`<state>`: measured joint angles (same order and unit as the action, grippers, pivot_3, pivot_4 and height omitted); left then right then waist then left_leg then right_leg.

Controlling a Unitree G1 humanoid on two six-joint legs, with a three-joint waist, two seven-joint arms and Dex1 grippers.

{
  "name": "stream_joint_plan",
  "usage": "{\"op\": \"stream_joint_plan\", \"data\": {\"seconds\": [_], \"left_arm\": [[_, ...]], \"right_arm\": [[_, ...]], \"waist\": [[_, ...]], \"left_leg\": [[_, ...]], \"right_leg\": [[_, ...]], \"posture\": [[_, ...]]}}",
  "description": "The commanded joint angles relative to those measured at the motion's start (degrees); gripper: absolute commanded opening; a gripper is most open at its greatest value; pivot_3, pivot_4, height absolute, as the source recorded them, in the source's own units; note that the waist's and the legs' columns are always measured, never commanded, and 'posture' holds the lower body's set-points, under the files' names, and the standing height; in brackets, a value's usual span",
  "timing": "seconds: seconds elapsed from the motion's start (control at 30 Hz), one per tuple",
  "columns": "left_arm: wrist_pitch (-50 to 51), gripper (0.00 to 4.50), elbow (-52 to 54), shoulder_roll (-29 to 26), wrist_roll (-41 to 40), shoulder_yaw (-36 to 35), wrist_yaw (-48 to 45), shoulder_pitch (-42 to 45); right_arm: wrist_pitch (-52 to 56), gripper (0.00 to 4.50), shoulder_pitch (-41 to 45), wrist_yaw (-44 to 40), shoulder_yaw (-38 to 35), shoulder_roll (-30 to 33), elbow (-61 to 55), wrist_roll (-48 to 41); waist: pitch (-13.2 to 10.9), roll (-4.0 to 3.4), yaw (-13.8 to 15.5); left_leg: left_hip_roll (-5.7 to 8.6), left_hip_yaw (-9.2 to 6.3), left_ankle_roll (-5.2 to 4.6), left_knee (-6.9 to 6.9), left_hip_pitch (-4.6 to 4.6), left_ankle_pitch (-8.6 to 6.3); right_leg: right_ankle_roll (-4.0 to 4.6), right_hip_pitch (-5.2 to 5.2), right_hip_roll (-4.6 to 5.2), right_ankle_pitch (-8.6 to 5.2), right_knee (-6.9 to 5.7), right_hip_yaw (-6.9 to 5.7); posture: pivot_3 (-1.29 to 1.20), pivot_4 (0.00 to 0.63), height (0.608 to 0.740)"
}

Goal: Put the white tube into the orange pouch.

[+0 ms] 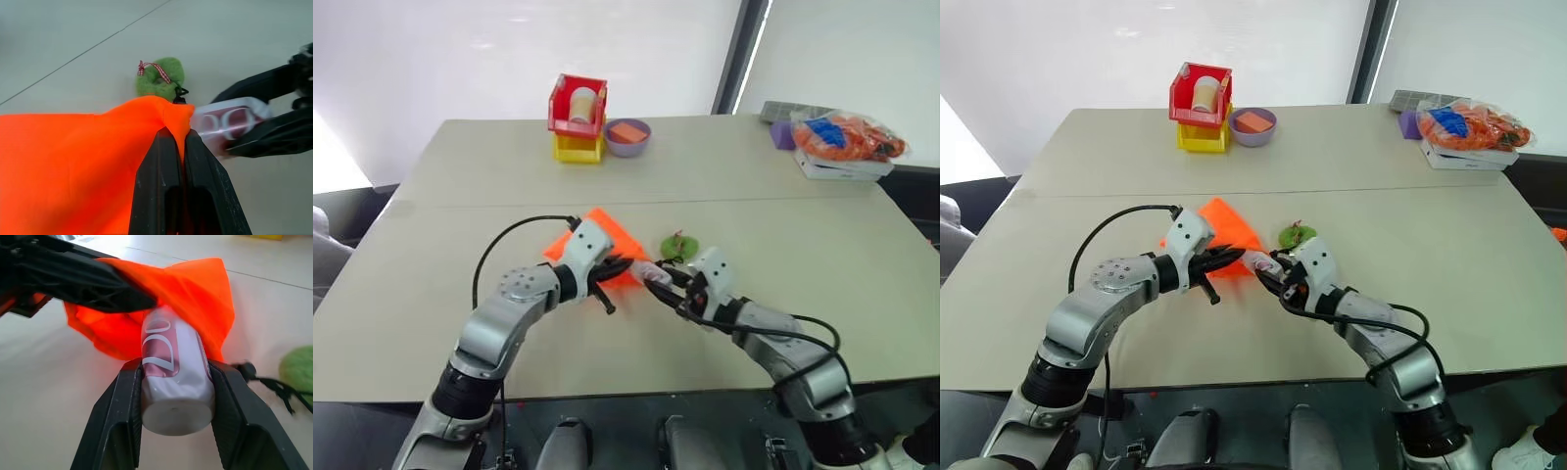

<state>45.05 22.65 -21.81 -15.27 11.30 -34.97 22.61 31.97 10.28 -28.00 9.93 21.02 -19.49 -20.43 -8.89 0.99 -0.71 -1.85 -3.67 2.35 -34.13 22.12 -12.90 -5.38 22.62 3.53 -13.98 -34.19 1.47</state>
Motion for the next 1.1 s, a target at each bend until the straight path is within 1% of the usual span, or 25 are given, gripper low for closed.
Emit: {"op": "stream_joint_plan", "data": {"seconds": [0.03, 0.23, 0.37, 0.47, 0.57, 0.67, 0.7, 0.87, 0.93, 1.1], "left_arm": [[0.0, 0.0, 3.2, -0.7, -1.3, 0.9, -1.0, -0.2], [0.0, 0.0, 3.3, -1.1, -1.6, 1.2, -1.0, -0.3], [-0.2, 0.0, 3.7, -1.5, -2.0, 1.5, -1.5, -0.8], [-0.1, 0.0, 4.1, -1.6, -2.2, 1.5, -1.5, -1.0], [-0.3, 0.0, 4.1, -2.1, -2.3, 1.0, -1.6, -1.5], [-0.4, 0.0, 4.0, -2.5, -2.4, 0.5, -1.6, -1.8], [-0.4, 0.0, 4.0, -2.8, -2.4, 0.2, -1.5, -2.0], [-1.8, 0.0, 1.8, -5.1, -2.9, -3.0, -2.3, -3.2], [-2.6, 0.0, 0.8, -5.7, -3.0, -3.7, -2.9, -3.5], [-5.2, 0.0, -2.0, -7.0, -3.2, -5.2, -4.2, -4.0]], "right_arm": [[-1.6, 1.72, 5.1, 1.9, 1.7, -3.2, 2.9, 2.9], [-3.6, 1.72, 9.1, 1.7, 5.6, -6.0, 7.2, 7.4], [-4.7, 1.72, 13.2, 4.9, 5.6, -9.4, 12.5, 10.7], [-4.7, 1.72, 13.5, 4.9, 4.9, -10.3, 13.4, 11.2], [-3.6, 2.76, 11.8, 2.6, 4.1, -9.2, 11.0, 9.7], [-3.4, 4.28, 10.5, 1.3, 4.0, -8.2, 9.0, 9.5], [-3.6, 4.45, 9.9, 1.0, 3.9, -7.6, 8.0, 9.7], [-3.6, 4.45, 2.8, -6.8, 2.5, 0.5, -2.3, 6.4], [-3.1, 4.45, 0.6, -9.1, 1.3, 3.1, -5.4, 4.7], [-1.1, 4.45, -2.3, -11.9, -2.3, 7.0, -10.9, 0.3]], "waist": [[0.0, -0.01, -0.1], [0.0, -0.02, -0.1], [0.0, -0.02, -0.4], [0.0, -0.03, -0.2], [0.0, -0.03, -0.1], [0.0, -0.03, -0.2], [0.0, -0.03, -0.2], [0.0, -0.04, -0.1], [0.0, -0.03, -0.1], [0.0, -0.01, -0.2]], "left_leg": [[0.0, 0.0, 0.0, -0.01, -0.01, 0.0], [0.0, 0.0, -0.01, 0.02, 0.01, 0.0], [0.0, 0.0, -0.01, 0.01, -0.09, 0.0], [-0.01, 0.0, -0.01, 0.01, -0.14, 0.0], [0.0, -0.01, -0.01, 0.01, -0.12, 0.0], [0.0, 0.0, -0.01, 0.01, -0.1, 0.0], [0.0, 0.0, -0.01, 0.02, -0.09, 0.01], [0.0, -0.01, -0.01, 0.01, -0.1, 0.0], [0.0, 0.0, -0.01, 0.01, -0.11, 0.0], [-0.01, 0.0, 0.0, 0.01, -0.15, 0.0]], "right_leg": [[0.09, 0.0, 0.0, 0.06, 0.0, 0.0], [0.11, 0.01, -0.02, 0.07, -0.02, 0.0], [0.12, -0.02, -0.02, 0.08, -0.09, 0.0], [0.12, -0.03, -0.02, 0.08, -0.15, 0.0], [0.12, -0.07, -0.01, 0.08, -0.11, 0.0], [0.11, -0.06, -0.01, 0.07, -0.09, 0.01], [0.1, -0.04, -0.01, 0.07, -0.1, 0.01], [0.08, -0.05, -0.01, 0.04, -0.09, 0.0], [-0.1, -0.06, 0.0, -0.07, -0.09, 0.0], [-0.1, -0.05, 0.01, -0.07, -0.1, 0.0]], "posture": [[0.0, 0.15, 0.74], [0.0, 0.15, 0.74], [0.0, 0.15, 0.74], [0.0, 0.15, 0.74], [0.0, 0.15, 0.74], [0.0, 0.15, 0.74], [0.0, 0.15, 0.74], [0.0, 0.15, 0.74], [0.0, 0.15, 0.74], [0.0, 0.15, 0.74]]}}
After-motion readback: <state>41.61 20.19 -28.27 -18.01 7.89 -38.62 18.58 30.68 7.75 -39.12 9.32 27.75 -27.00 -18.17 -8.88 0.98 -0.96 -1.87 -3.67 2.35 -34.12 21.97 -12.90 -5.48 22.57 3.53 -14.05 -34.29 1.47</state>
